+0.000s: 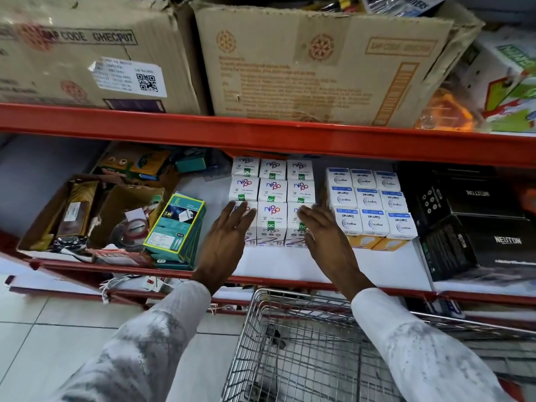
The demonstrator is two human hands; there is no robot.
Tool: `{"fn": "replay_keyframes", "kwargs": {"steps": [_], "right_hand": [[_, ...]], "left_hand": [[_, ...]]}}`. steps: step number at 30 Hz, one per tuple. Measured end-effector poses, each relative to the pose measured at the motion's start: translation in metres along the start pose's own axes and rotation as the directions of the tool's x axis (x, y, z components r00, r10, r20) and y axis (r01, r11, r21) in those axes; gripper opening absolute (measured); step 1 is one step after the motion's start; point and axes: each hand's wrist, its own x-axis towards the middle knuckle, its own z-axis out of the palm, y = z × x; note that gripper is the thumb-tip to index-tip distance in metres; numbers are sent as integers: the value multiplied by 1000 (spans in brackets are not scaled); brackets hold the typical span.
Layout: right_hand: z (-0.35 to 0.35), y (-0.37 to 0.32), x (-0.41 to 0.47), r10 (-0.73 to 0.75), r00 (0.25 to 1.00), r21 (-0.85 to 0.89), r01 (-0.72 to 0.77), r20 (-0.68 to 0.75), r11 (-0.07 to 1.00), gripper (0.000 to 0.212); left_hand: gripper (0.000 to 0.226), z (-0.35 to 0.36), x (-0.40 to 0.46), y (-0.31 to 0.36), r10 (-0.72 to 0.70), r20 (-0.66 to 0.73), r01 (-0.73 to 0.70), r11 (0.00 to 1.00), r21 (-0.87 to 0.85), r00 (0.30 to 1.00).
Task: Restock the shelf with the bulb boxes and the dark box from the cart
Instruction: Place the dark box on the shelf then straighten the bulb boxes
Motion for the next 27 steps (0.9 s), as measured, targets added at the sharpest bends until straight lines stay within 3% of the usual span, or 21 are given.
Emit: {"fn": "replay_keyframes", "kwargs": {"steps": [6, 16, 27], "right_hand": [[2, -1, -5, -62, 991, -35, 58, -123, 998, 54], [18, 3, -12, 143, 982, 272, -105, -122, 956, 67], [24, 7, -19, 163, 964, 449, -53, -209, 892, 47]], "left_hand": [[73, -4, -1, 3, -2, -26, 2, 1000, -18, 1000], [68, -10, -4, 5, 12, -40, -15, 997, -78, 999], [69, -6, -3, 2, 26, -68, -31, 996, -85, 997]]}}
